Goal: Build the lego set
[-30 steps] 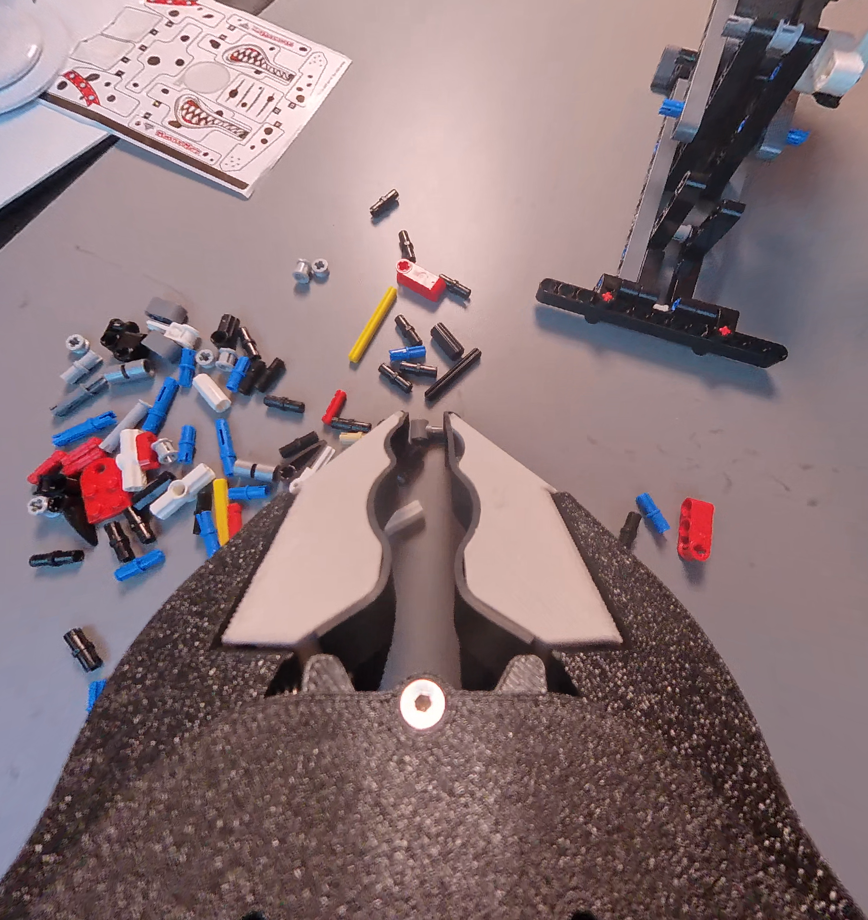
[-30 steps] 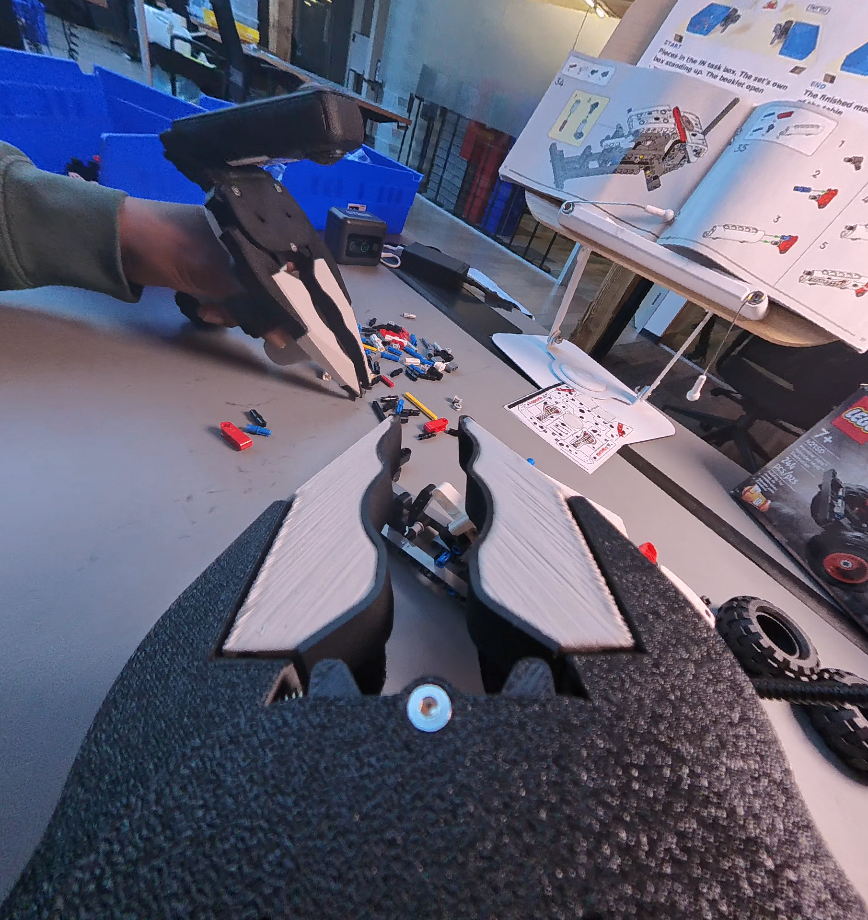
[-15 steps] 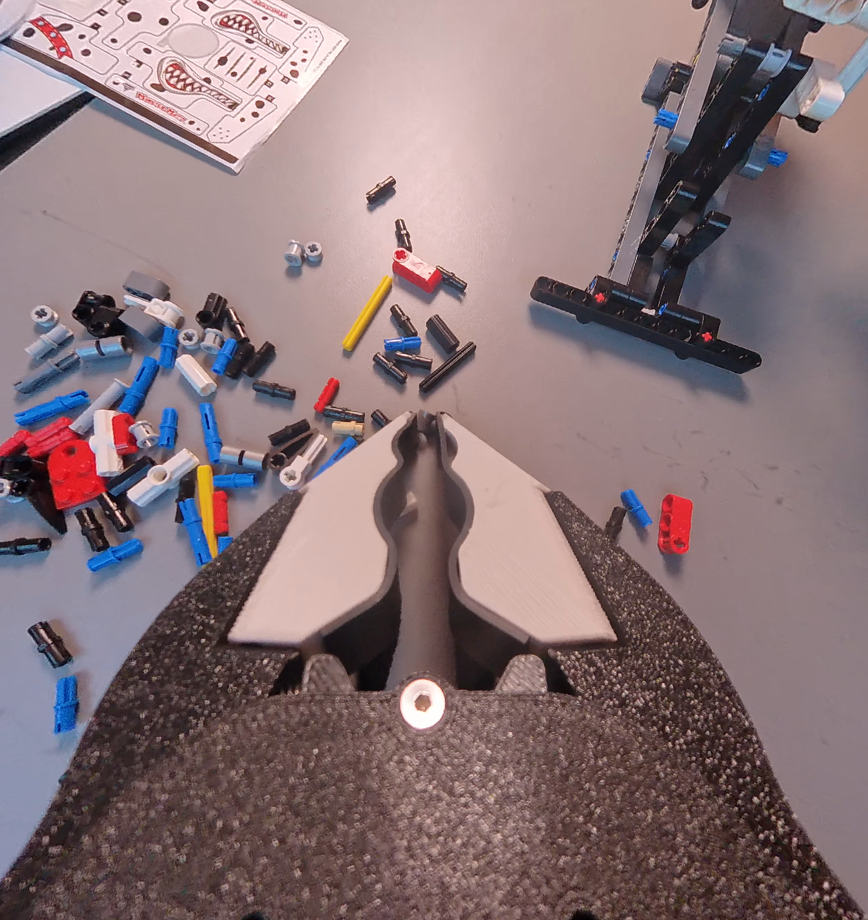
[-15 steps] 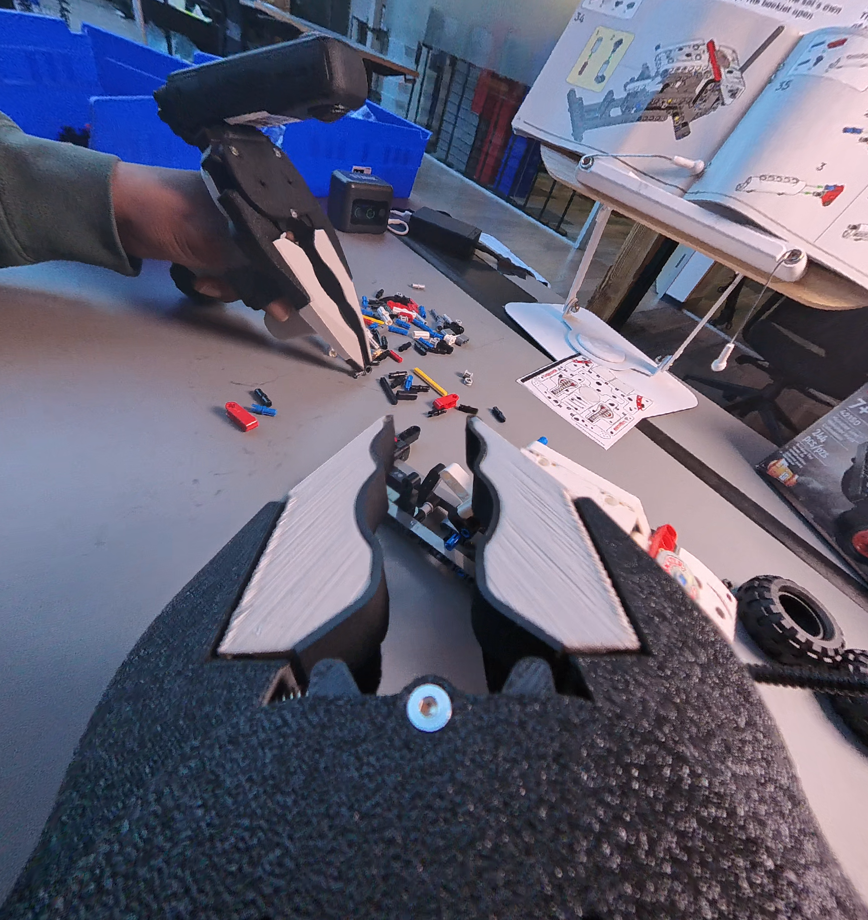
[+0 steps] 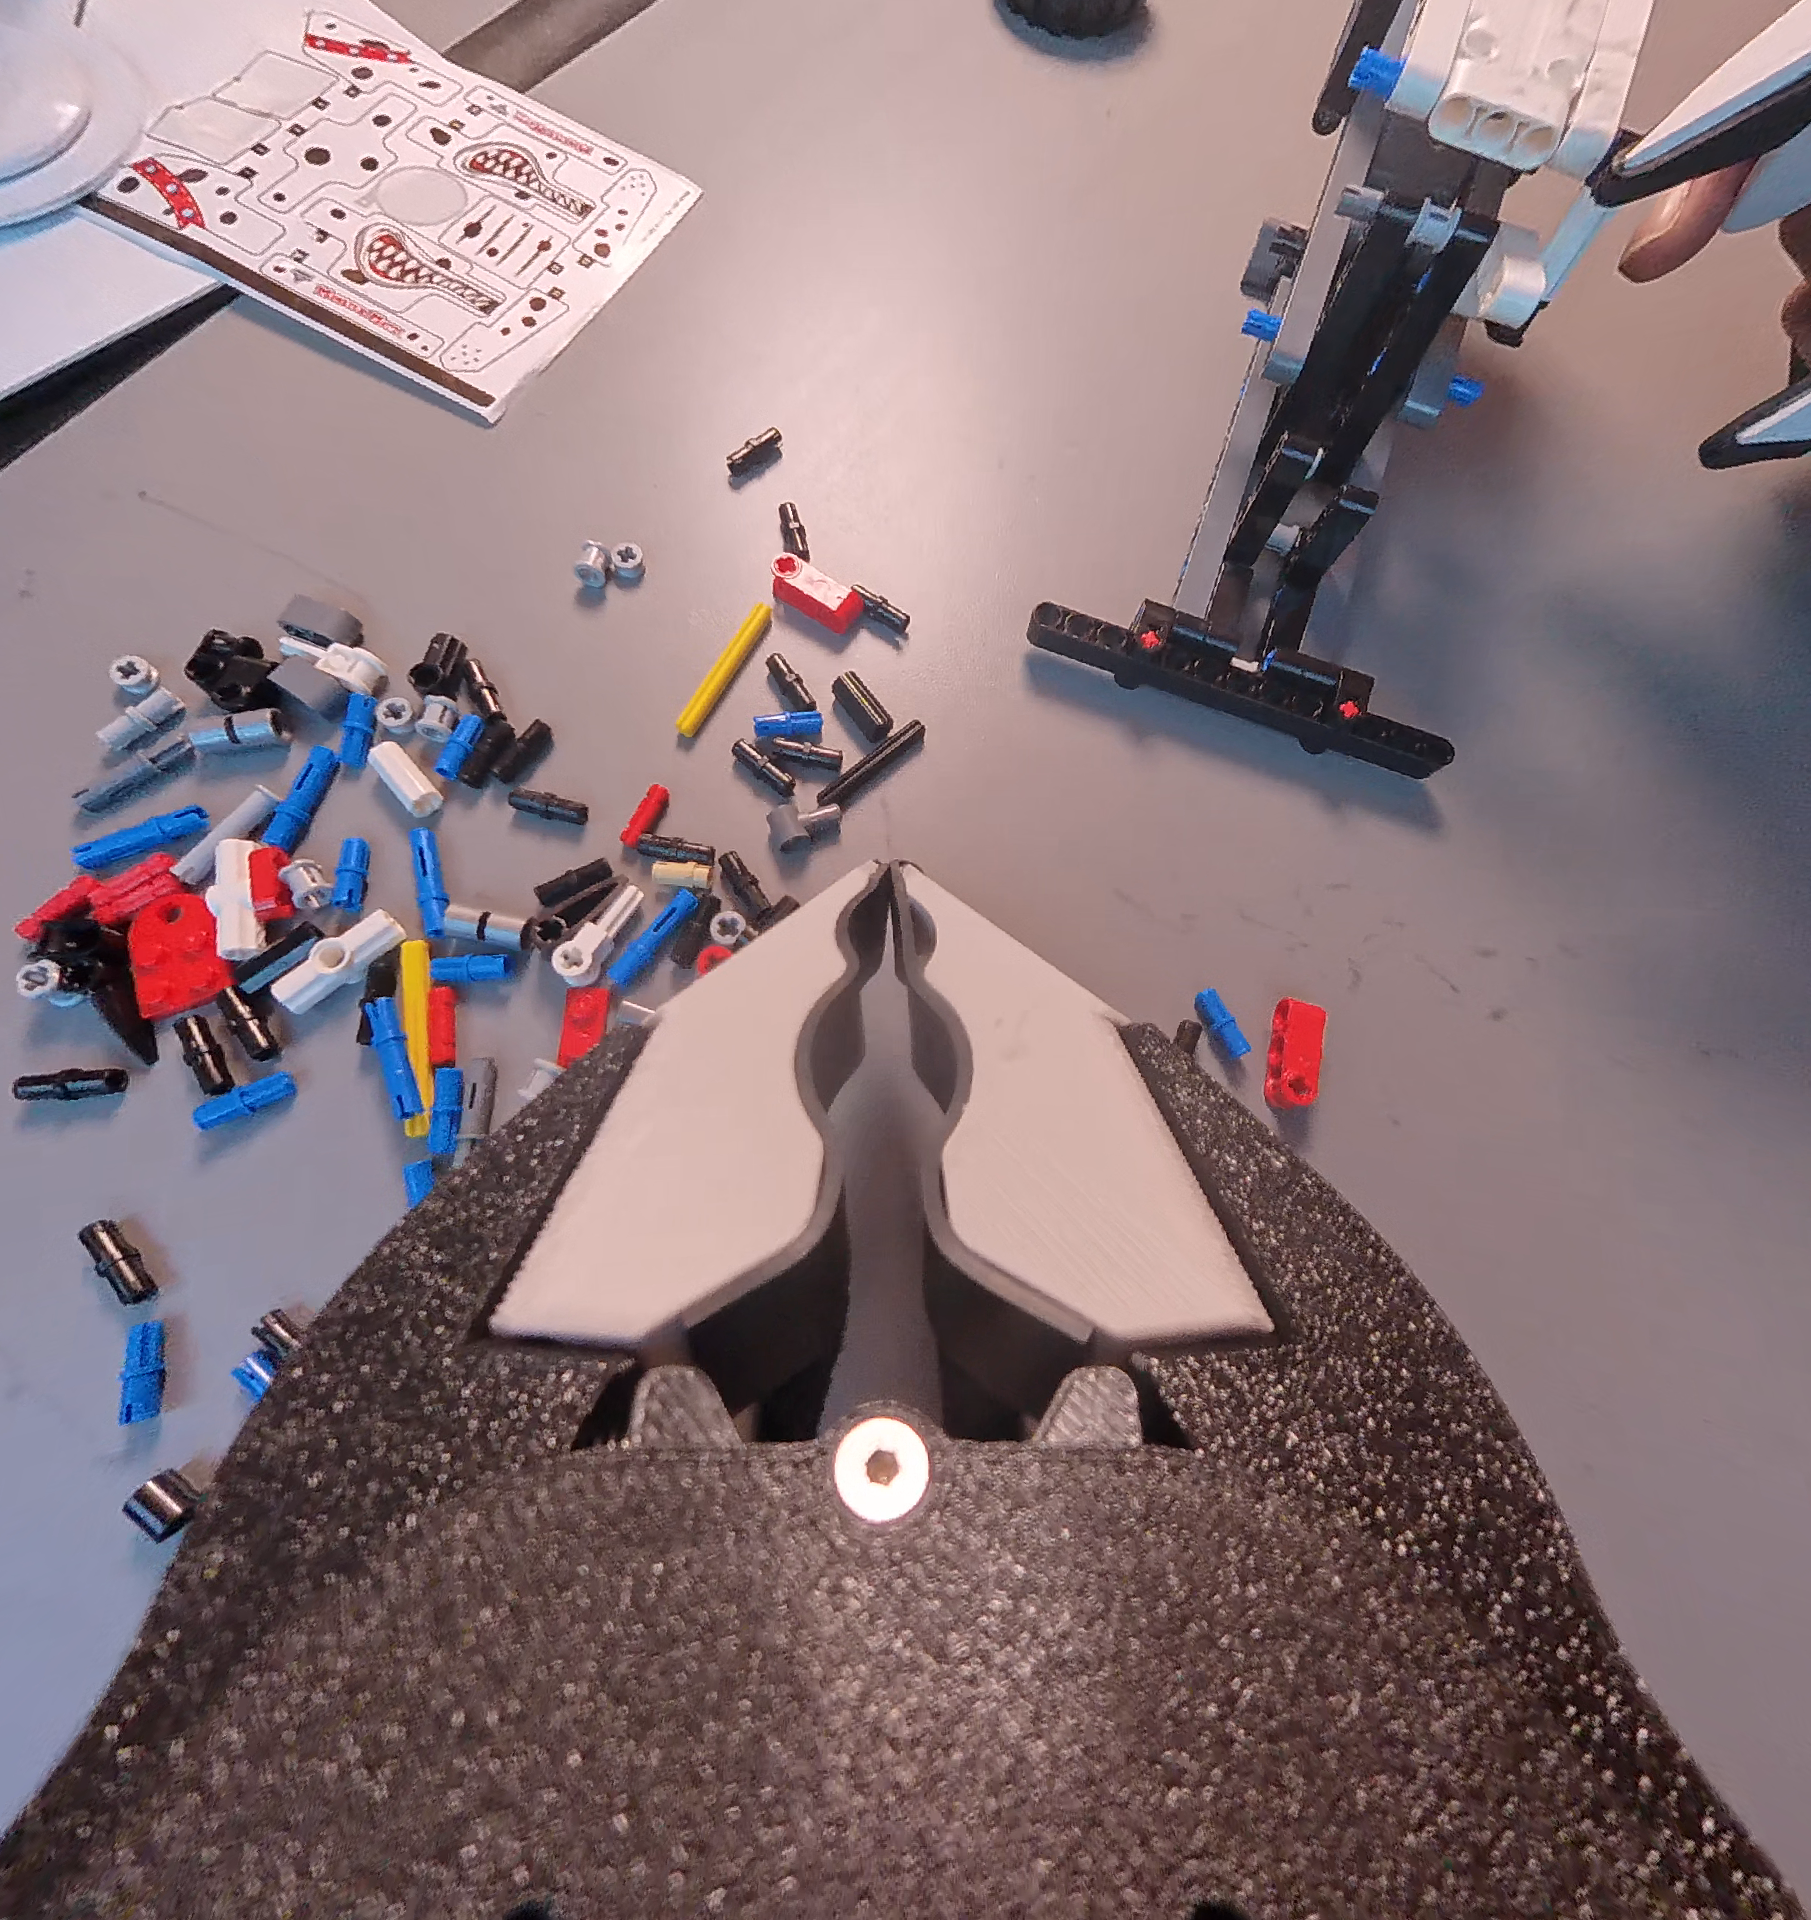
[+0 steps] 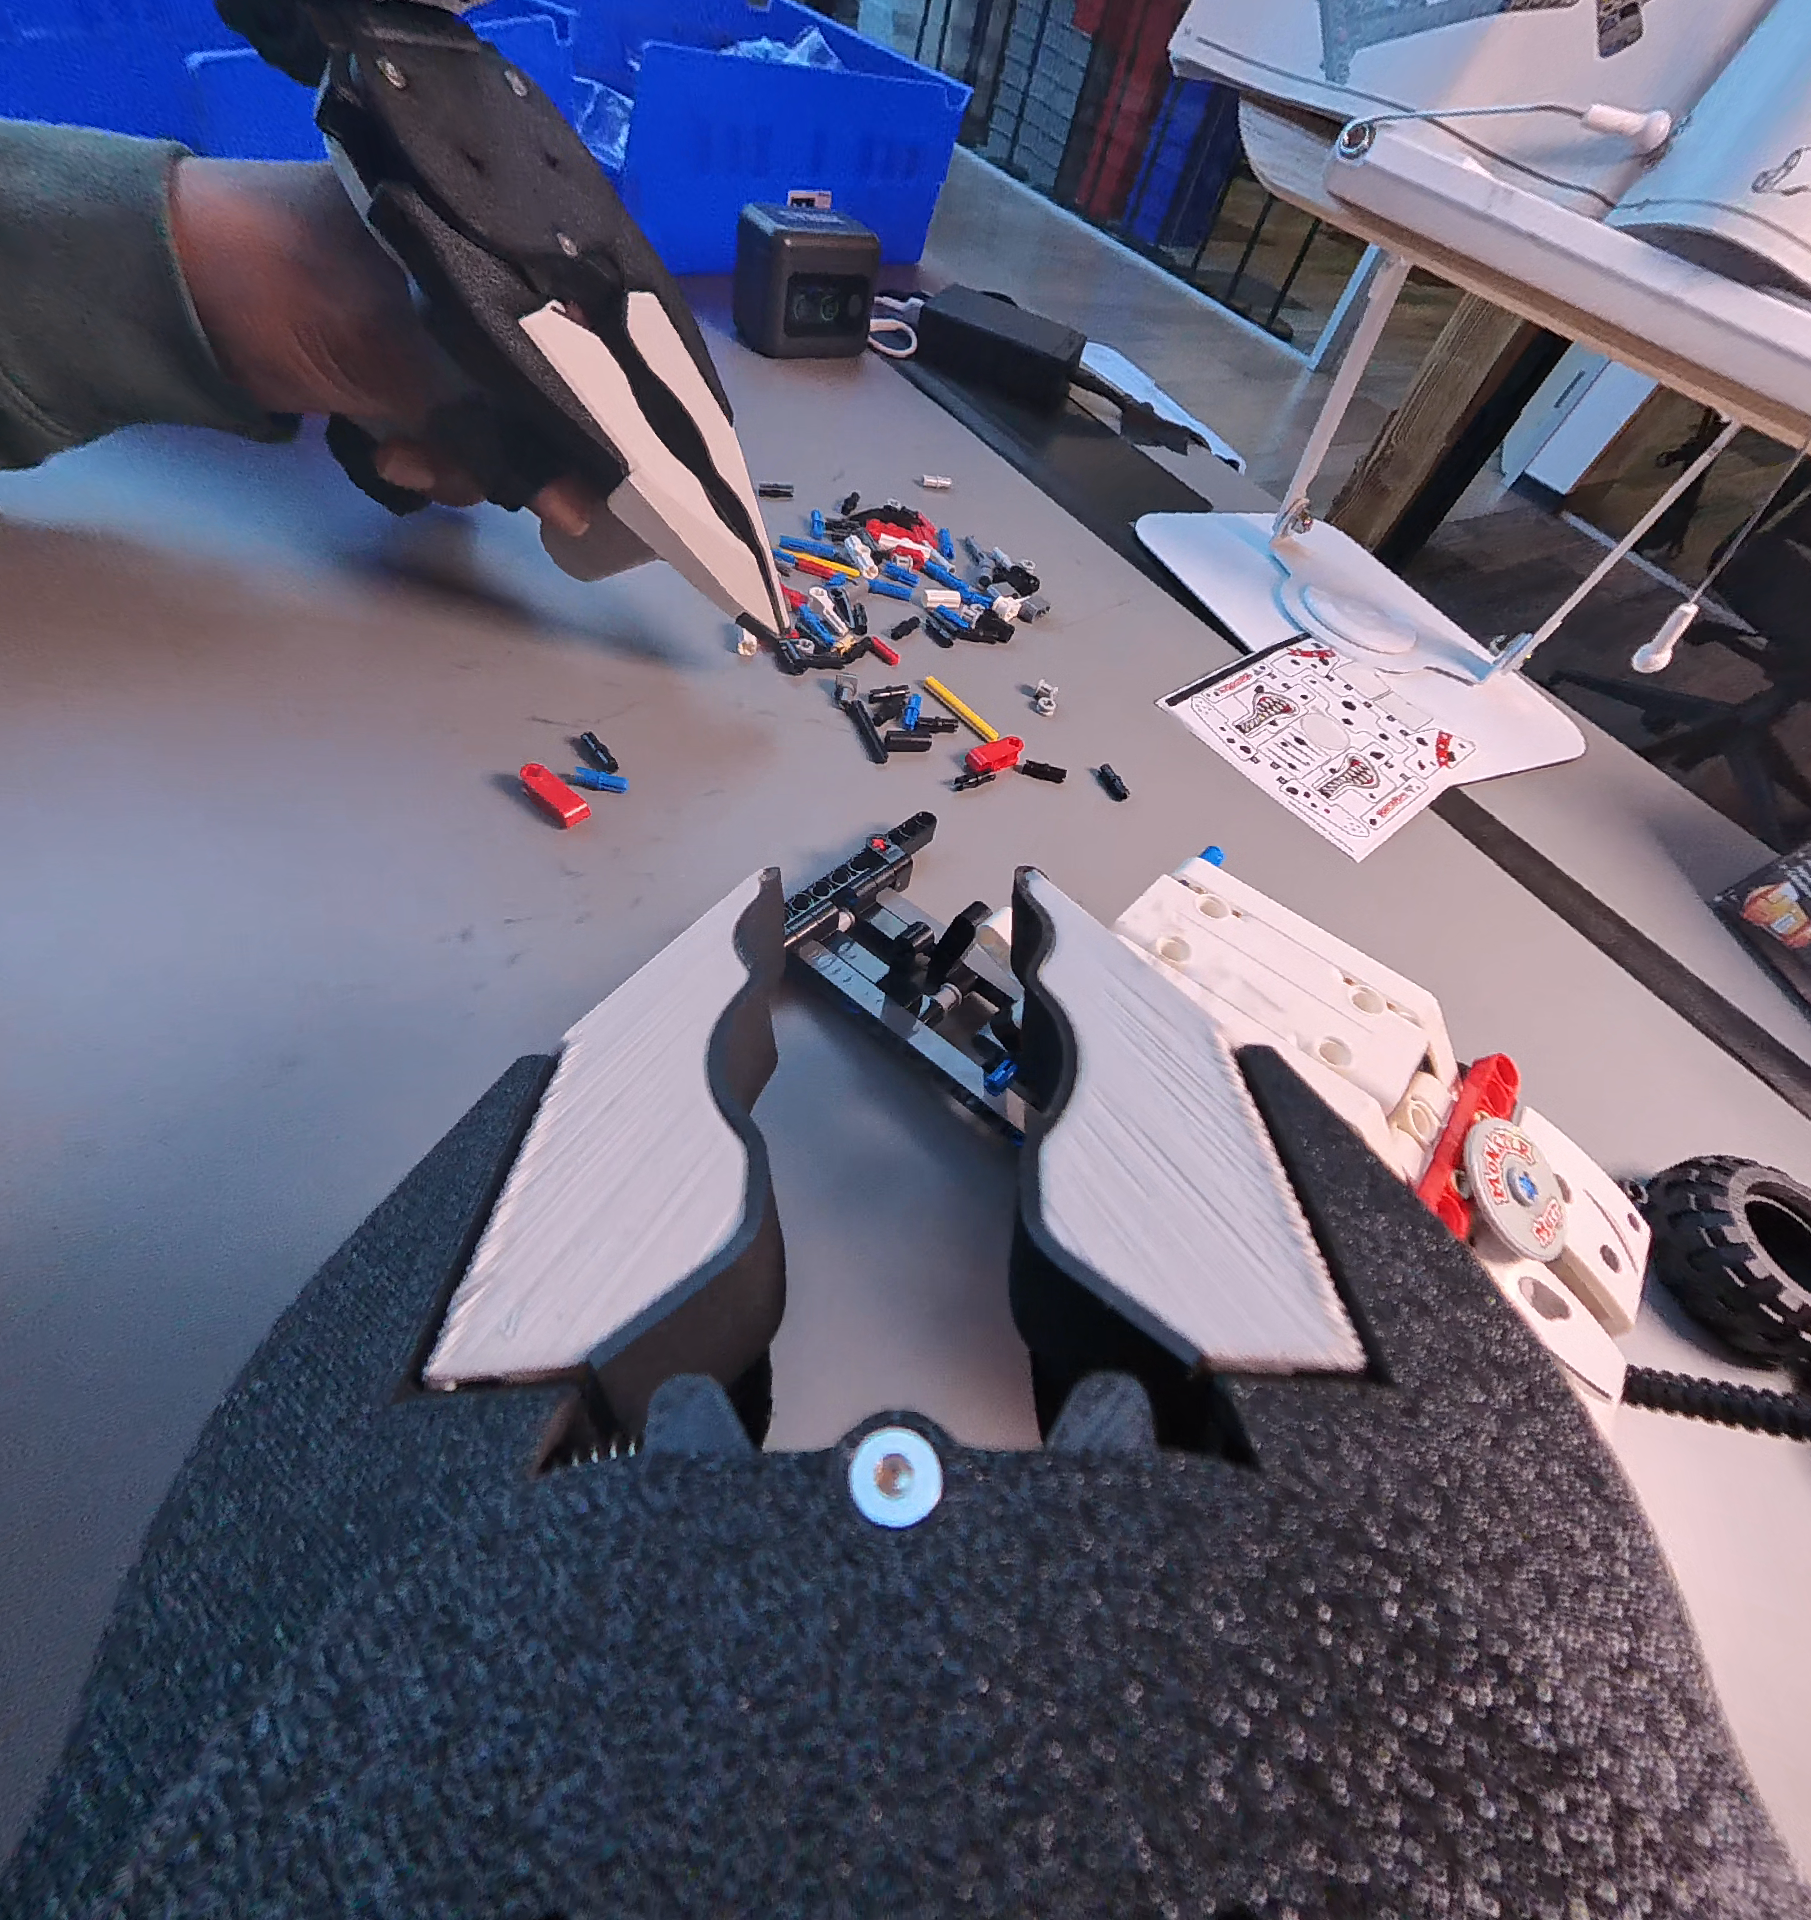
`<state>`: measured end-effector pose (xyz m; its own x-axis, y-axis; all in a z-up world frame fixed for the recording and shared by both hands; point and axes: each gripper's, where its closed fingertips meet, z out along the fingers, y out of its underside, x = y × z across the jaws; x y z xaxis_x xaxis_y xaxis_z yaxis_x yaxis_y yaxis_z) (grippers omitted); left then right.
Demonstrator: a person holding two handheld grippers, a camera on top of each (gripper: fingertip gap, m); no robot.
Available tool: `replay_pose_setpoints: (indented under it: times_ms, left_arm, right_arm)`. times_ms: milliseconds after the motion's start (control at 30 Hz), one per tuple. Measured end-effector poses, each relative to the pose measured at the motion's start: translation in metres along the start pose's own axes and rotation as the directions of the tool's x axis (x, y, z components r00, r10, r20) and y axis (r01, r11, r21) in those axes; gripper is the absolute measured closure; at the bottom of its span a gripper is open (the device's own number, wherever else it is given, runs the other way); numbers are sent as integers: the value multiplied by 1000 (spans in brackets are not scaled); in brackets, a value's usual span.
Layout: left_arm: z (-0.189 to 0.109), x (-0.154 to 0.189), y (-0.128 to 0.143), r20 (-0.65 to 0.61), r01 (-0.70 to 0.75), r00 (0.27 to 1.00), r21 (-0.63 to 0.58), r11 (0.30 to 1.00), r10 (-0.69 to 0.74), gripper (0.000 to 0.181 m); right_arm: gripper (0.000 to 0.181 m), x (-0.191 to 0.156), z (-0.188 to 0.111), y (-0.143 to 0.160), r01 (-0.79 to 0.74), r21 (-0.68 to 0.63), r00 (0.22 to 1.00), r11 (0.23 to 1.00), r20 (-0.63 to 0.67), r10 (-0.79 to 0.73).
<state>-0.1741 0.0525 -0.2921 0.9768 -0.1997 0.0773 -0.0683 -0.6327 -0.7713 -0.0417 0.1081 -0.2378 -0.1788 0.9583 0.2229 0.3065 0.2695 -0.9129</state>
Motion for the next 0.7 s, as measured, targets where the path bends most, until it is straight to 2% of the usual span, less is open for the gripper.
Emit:
replay_pose_setpoints:
  times_ms: [100,233,367,700]
  left_arm:
    - [0,-3,0,3,21,1000,8,1000,-21,179]
    - [-1,-5,2,8,19,1000,11,1000,-19,166]
    - [6,-4,8,1,6,1000,-29,1000,-6,159]
    - [24,-21,2,33,-46,998,-72,996,49,159]
  right_arm:
    - [138,1,0,-1,10,0,1000,1000,-9,-10]
    - [138,3,-2,-3,18,7,1000,1000,-24,-18]
    - [138,3,-2,-4,26,12,999,1000,-28,-26]
    - [138,2,-2,-3,32,10,999,999,-26,-31]
